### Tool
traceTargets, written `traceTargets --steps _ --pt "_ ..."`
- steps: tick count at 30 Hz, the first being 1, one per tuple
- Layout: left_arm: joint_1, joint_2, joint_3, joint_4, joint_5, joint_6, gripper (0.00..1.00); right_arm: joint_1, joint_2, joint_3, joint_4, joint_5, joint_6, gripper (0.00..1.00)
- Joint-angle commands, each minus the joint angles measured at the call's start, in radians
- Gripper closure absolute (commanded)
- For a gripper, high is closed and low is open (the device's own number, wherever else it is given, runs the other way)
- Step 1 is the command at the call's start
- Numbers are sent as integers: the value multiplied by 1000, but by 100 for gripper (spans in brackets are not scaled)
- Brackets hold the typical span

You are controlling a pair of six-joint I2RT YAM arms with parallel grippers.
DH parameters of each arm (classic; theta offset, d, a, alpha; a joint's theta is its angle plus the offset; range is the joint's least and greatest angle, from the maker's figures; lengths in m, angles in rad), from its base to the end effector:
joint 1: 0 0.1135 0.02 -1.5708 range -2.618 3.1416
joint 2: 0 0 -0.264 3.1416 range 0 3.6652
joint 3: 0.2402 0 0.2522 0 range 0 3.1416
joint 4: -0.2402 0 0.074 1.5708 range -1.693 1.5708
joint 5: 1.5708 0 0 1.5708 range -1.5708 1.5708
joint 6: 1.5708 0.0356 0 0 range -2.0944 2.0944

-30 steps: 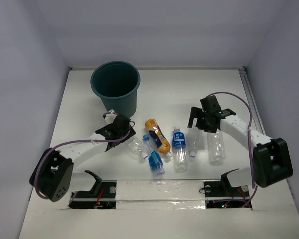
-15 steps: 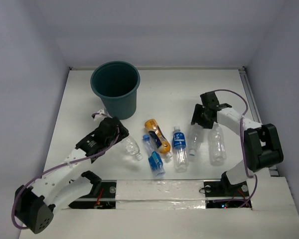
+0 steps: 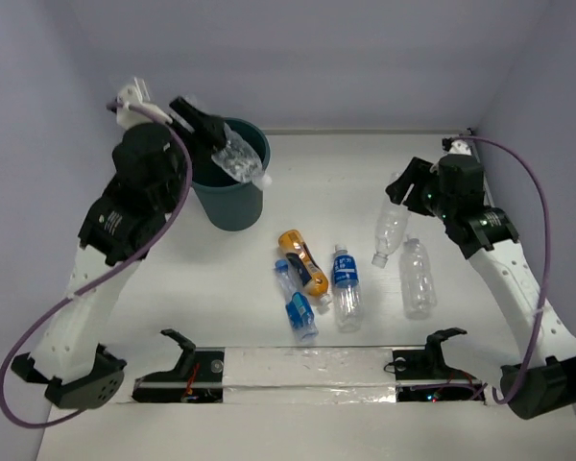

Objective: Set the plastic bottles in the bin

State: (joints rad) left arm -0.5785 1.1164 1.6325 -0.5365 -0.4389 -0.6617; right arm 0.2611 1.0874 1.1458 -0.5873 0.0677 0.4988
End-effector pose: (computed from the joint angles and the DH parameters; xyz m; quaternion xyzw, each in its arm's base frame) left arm 0.1705 -0.0933 0.5216 -0.1812 0.6902 -0.2704 0.6463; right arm 0.2256 0.0578 0.3662 0.1195 0.8587 0.1572 0.4728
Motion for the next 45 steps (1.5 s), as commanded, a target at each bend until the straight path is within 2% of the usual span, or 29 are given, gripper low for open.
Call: traceTargets --steps 1,5,10,11,13,14,16,20,22,23,24,27,29,30,32,37,40,41,43,44,45 --pt "66 171 168 39 -124 180 68 -2 -43 103 -14 -106 36 43" --pt "183 299 259 99 -144 253 68 26 -46 179 -11 -158 67 42" --pt "221 393 239 199 -222 346 66 55 -9 291 43 -192 118 41" --pt "221 398 233 210 -222 355 58 69 24 313 53 -198 125 41" --pt "221 405 228 213 -212 358 35 95 71 368 78 -209 141 41" --pt "221 405 230 207 -199 352 17 127 98 435 84 -206 145 40" --pt "221 381 236 201 -167 338 11 164 189 503 112 -190 153 40" --pt "221 323 262 115 -51 304 11 245 365 728 148 -178 185 39" --pt "221 236 204 74 12 263 17 266 478 811 165 -171 205 39" --pt "221 197 157 69 90 245 22 276 518 856 170 -164 210 38" --pt "221 150 101 69 126 225 26 296 558 946 175 -148 214 38" --pt "192 -33 -232 56 264 128 41 326 716 1116 185 -111 236 38" --pt "151 -150 -356 37 354 49 48 339 826 1190 199 -98 260 38" --pt "129 -185 -467 15 371 19 49 339 860 1225 204 -74 265 38" --pt "80 -281 -575 10 432 -47 52 365 925 1319 216 -40 279 37" --pt "-90 -412 -882 49 523 -266 49 420 1106 1422 292 68 331 37" --pt "-127 -403 -936 82 552 -294 41 449 1153 1460 328 107 330 33" --pt "-139 -394 -951 96 569 -302 34 449 1167 1473 333 107 327 24" --pt "-164 -365 -991 140 575 -320 23 474 1194 1502 325 100 313 14" --pt "-178 -354 -1013 167 583 -325 21 474 1191 1494 308 96 296 4" --pt "-178 -342 -1013 167 588 -329 19 474 1180 1479 308 96 296 1"
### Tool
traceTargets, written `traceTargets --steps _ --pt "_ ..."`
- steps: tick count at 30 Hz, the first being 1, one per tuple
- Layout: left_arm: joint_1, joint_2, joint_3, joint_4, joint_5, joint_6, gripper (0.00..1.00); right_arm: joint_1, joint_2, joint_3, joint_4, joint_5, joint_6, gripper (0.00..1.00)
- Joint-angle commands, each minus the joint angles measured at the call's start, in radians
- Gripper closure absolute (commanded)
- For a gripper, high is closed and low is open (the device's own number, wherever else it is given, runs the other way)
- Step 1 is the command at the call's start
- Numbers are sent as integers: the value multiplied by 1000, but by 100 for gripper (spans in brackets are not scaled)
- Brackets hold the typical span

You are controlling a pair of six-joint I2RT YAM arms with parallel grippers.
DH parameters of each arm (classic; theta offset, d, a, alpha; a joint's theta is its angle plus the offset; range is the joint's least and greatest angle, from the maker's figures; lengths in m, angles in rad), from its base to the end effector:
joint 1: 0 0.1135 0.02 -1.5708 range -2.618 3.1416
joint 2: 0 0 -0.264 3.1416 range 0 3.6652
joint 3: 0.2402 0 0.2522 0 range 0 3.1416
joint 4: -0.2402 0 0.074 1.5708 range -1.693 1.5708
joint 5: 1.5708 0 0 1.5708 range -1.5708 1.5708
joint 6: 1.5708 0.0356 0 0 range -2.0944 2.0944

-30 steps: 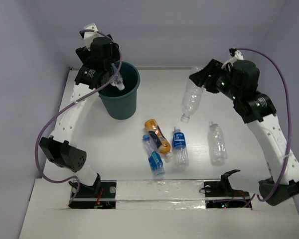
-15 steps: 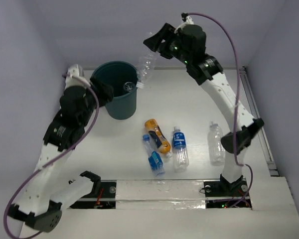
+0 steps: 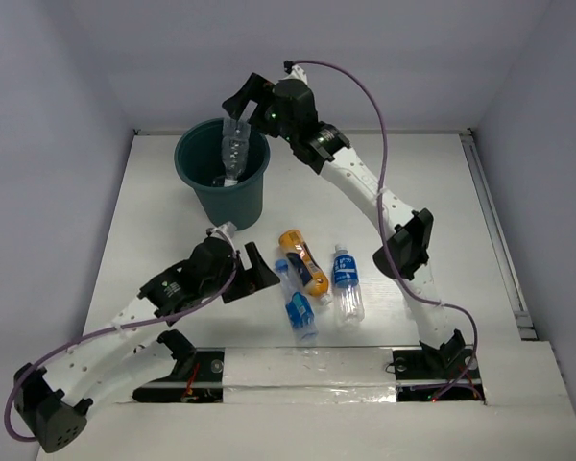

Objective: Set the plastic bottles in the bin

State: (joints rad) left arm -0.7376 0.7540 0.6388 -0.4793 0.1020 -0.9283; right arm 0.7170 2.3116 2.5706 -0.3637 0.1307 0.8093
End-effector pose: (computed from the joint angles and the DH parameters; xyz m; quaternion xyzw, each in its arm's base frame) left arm 0.1222 -0.1160 0.2644 -0.0602 0.8803 -0.3769 0.2818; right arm 0.4013 0.3437 0.4176 0.0779 0.7387 0.4264 0.5161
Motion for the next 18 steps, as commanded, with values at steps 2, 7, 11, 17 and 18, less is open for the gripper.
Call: traceTargets --steps 2,7,11,17,18 --pt "-39 48 -47 155 62 -75 16 18 -111 -4 85 38 -50 0" --pt "-83 139 -71 261 88 -83 14 18 -328 -211 66 78 -191 0" --pt "-161 277 -44 332 82 -96 12 18 -614 -665 94 121 -260 40" --pt "-218 451 2 347 -34 -86 13 -10 -1049 -1209 14 89 -236 62" --pt "-218 468 7 340 -57 -83 14 -33 -1096 -1341 -3 84 -223 62"
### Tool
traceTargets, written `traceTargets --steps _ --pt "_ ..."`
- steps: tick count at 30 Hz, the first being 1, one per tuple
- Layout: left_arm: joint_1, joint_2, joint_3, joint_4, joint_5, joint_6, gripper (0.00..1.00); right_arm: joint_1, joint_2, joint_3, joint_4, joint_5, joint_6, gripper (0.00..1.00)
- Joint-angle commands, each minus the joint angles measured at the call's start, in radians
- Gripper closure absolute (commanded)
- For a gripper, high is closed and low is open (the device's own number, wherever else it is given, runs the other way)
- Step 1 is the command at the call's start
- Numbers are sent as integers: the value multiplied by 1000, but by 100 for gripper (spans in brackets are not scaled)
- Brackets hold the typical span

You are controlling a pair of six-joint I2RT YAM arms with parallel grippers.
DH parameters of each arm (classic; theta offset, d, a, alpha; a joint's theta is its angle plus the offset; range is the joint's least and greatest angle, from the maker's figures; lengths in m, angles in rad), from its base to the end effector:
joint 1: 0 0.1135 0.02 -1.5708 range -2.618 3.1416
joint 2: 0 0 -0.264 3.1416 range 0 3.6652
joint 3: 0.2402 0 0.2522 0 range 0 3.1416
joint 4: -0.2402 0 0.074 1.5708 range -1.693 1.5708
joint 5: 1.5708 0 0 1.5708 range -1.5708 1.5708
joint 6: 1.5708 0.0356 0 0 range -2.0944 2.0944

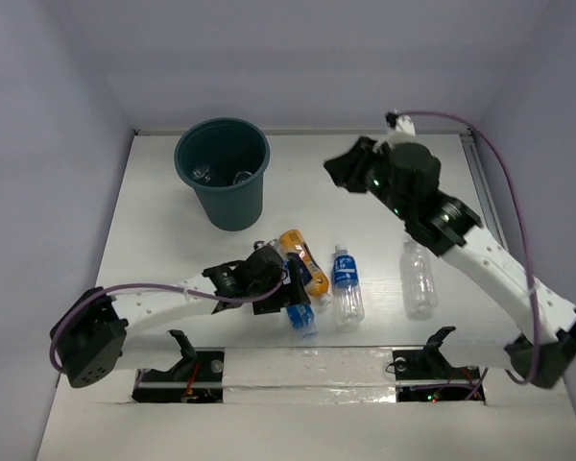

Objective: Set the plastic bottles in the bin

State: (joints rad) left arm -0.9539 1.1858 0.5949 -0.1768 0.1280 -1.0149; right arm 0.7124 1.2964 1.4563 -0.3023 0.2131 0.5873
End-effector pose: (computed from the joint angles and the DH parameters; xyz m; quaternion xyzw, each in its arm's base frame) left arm 0.1330 -0.1954 0.1956 -0.0030 0.9189 -0.3575 0.1668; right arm 0.2232 0.1828 0.4504 0.0226 0.7542 0.3301 0.5672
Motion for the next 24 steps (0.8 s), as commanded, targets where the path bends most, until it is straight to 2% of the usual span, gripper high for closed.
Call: traceTargets --steps 1,4,5,7,8,10,11,15,20,24 --pt "-2 52 57 28 -108 7 16 -40 -124 -285 -96 -7 20 62" --pt "-11 98 62 17 -172 16 28 -64 -259 -469 -164 -66 42 55" --pt "-11 110 59 11 -186 18 36 -64 -296 -531 -193 -96 43 43" --pt "-11 115 51 7 -192 16 47 -64 -319 -586 -207 -122 48 24" --pt "-11 112 46 5 -194 15 56 -64 -324 -609 -205 -136 46 9" --pt "-11 98 28 -9 -197 10 63 -64 -296 -640 -204 -153 43 2" --pt "-11 77 25 -16 -199 9 72 -64 -275 -649 -201 -155 40 0" --pt "-11 -7 34 -84 -202 19 86 -64 -137 -646 -172 -179 25 0" --pt "-11 -228 138 -272 -234 15 90 -73 1 -665 -89 -201 32 1" --pt "-11 -337 284 -407 -319 13 90 -82 81 -665 -63 -189 32 10"
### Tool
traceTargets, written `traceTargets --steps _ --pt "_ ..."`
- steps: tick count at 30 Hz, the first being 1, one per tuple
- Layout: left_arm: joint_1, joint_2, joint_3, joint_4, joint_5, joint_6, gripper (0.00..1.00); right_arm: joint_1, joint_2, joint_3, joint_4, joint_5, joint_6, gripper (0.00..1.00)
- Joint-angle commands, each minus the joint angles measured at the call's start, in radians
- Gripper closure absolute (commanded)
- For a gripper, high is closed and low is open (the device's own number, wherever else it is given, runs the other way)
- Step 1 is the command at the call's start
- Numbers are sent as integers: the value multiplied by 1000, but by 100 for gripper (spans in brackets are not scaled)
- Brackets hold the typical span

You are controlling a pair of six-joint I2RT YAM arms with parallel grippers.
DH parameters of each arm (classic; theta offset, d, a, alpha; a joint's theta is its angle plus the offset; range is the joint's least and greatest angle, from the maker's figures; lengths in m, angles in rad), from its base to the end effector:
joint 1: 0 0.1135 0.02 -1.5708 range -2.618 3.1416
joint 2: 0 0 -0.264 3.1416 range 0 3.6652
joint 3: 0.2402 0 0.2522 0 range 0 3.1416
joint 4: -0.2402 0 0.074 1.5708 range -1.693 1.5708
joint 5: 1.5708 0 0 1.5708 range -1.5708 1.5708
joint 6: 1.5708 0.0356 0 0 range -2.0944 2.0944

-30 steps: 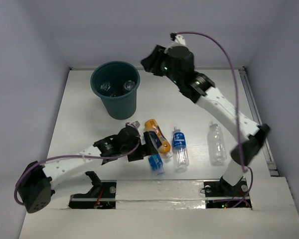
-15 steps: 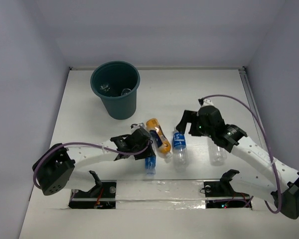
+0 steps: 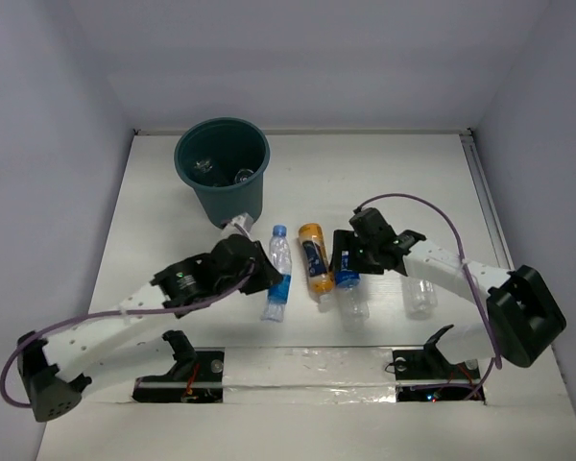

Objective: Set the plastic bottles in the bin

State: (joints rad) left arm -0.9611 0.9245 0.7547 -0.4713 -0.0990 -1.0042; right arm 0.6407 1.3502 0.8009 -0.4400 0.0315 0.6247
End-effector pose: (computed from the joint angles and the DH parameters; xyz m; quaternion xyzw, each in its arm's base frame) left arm 0.1176 -0.1622 0.2766 -0.0414 0.8921 -0.3480 0.2852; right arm 0.2112 0.1561 0.2028 -0.0031 0.9579 0.1573 0.2401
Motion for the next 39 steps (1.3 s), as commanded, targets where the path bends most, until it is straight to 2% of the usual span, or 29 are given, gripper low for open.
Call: traceTargets --steps 1,2,5,7,10,11,14,18,21,24,25,26,28,29,32,37,39 --pt "5 -79 205 -147 -119 13 90 -19 35 -9 81 4 -8 12" --pt "24 -72 254 -158 -166 50 90 -19 49 -9 83 8 -8 16" --pt "77 3 449 -150 -244 145 90 -29 67 -12 84 24 -17 17" --pt "174 54 589 -112 -255 269 90 -29 84 -17 89 15 -25 17" --pt "339 166 737 -29 -239 412 89 -29 78 -8 74 21 -25 34" --pt "379 218 765 -3 -222 439 89 -29 72 -3 67 24 -26 46" --pt "521 330 863 75 -188 504 88 -29 21 4 41 36 -31 59" --pt "613 441 920 151 -177 541 88 -29 -110 41 -6 54 -40 59" --pt "657 488 878 250 -206 572 87 -29 -216 98 -60 77 -56 59" --pt "688 530 836 321 -220 599 85 -29 -253 236 -101 68 -66 59" --pt "688 537 819 345 -223 605 82 -29 -252 277 -103 47 -68 59" --pt "688 548 813 353 -228 610 70 -29 -246 361 -95 32 -68 59" --pt "688 550 805 355 -219 621 52 -29 -208 449 -74 -17 -62 58" --pt "688 539 798 355 -206 621 33 -29 -188 533 -43 -22 -47 57" --pt "688 492 778 359 -179 618 15 -29 -82 703 32 -108 -1 57" --pt "688 389 749 298 -139 615 14 -29 107 925 194 -156 85 56" --pt "688 300 697 280 -67 583 22 -29 203 983 253 -163 142 55"
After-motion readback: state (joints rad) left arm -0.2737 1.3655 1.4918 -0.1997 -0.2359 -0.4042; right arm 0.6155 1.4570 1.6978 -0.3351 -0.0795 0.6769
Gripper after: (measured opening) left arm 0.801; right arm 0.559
